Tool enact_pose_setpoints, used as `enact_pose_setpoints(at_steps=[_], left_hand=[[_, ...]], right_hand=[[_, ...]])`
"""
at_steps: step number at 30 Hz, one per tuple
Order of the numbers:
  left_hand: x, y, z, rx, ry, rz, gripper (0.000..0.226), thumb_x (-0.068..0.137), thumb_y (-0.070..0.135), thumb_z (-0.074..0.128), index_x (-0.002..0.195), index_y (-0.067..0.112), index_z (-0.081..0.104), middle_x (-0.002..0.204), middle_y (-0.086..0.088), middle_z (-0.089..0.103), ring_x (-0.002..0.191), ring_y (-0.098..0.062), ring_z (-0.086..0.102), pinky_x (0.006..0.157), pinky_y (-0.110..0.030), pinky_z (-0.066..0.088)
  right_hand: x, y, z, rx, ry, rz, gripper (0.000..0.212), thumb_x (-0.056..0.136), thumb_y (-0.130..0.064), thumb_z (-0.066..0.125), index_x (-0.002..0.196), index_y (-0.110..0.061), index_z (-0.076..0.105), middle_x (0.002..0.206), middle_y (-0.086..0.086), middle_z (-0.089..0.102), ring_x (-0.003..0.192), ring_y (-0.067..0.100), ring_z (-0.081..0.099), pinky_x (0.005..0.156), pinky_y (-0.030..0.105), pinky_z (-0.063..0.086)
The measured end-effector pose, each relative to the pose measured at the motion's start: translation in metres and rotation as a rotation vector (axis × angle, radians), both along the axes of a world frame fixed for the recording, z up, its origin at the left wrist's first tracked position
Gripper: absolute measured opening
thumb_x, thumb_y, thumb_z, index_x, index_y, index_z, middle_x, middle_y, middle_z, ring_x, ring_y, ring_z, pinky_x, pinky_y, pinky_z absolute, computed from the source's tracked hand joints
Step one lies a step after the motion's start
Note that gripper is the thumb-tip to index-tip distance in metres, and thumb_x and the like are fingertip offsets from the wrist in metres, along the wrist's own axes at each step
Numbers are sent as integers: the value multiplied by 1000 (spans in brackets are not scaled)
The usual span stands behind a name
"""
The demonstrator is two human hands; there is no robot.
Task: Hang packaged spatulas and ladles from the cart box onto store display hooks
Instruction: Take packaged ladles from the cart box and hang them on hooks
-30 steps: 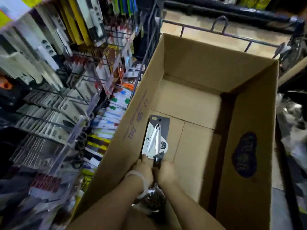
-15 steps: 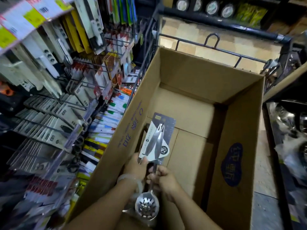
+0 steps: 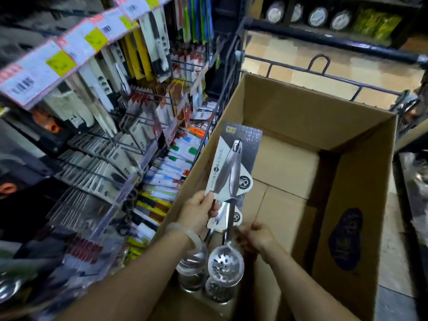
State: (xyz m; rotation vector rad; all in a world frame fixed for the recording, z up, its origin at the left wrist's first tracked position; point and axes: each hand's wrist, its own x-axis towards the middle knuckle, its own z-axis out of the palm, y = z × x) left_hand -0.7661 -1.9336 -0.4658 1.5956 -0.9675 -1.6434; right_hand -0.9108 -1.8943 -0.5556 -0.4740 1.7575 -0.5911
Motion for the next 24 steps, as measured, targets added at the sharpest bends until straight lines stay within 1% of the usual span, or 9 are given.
enact_pose_setpoints(at_steps=[2, 4, 6, 9, 13, 15, 17, 21, 24], left_hand=[[4, 7, -6, -28, -55, 1, 25, 98, 13, 38, 77, 7, 52, 65, -4, 49, 54, -11, 43, 41, -7, 36], [8, 12, -12, -22, -69, 40, 25, 98, 10, 38, 77, 6, 51, 63, -5, 48, 51, -11, 44, 38, -5, 34], [12, 14, -17, -21, -117, 55, 28, 97, 10, 38, 74, 9, 52, 62, -4, 49, 50, -8, 48, 39, -4, 35], [16, 15, -24, -30, -144, 42, 27, 97, 10, 38, 76, 11, 55, 65, -5, 51, 58, -10, 48, 45, -4, 40], [16, 12, -29, 5, -129, 47, 22, 97, 12, 39, 83, 9, 56, 65, -5, 53, 60, -12, 50, 55, -12, 45], [17, 11, -32, 15, -139, 46, 24, 97, 14, 40, 80, 11, 56, 66, -4, 55, 60, -13, 52, 51, -10, 44], [17, 11, -33, 26, -161, 40, 25, 97, 15, 40, 80, 12, 57, 67, -4, 56, 61, -13, 53, 50, -11, 43], [16, 12, -34, 17, -133, 62, 25, 97, 13, 41, 81, 9, 59, 66, -5, 56, 61, -12, 53, 63, -20, 47], [16, 13, -34, 18, -108, 75, 27, 97, 11, 41, 77, 13, 60, 65, -5, 56, 61, -12, 53, 66, -24, 48]], right_hand=[[14, 3, -16, 12, 91, 180, 14, 87, -9, 64, 74, -5, 60, 64, 6, 57, 52, 11, 48, 41, 12, 33], [26, 3, -22, -3, 197, 275, 10, 82, -14, 69, 86, -6, 65, 80, 7, 60, 74, 12, 53, 48, 11, 37], [33, 3, -26, 11, 258, 306, 13, 79, -16, 70, 89, -10, 65, 86, 8, 64, 80, 14, 57, 59, 20, 38], [39, 2, -26, 46, 310, 301, 17, 79, -13, 67, 93, -4, 68, 89, 12, 68, 88, 22, 66, 57, 19, 34], [33, 5, -18, 92, 357, 299, 22, 80, -20, 66, 97, -6, 69, 99, 13, 70, 93, 22, 66, 60, 19, 36], [28, 13, -17, 123, 363, 310, 24, 81, -25, 66, 98, -8, 69, 101, 12, 70, 93, 21, 66, 62, 20, 36], [25, 21, -18, 144, 354, 297, 23, 81, -28, 65, 94, -10, 69, 98, 11, 70, 90, 20, 66, 63, 20, 36], [26, 29, -19, 72, 318, 195, 10, 82, -19, 63, 77, -12, 59, 82, 10, 63, 75, 16, 54, 62, 25, 37], [30, 29, -16, 108, 323, 173, 20, 78, -28, 67, 88, -11, 67, 90, 10, 69, 85, 21, 64, 67, 25, 42]])
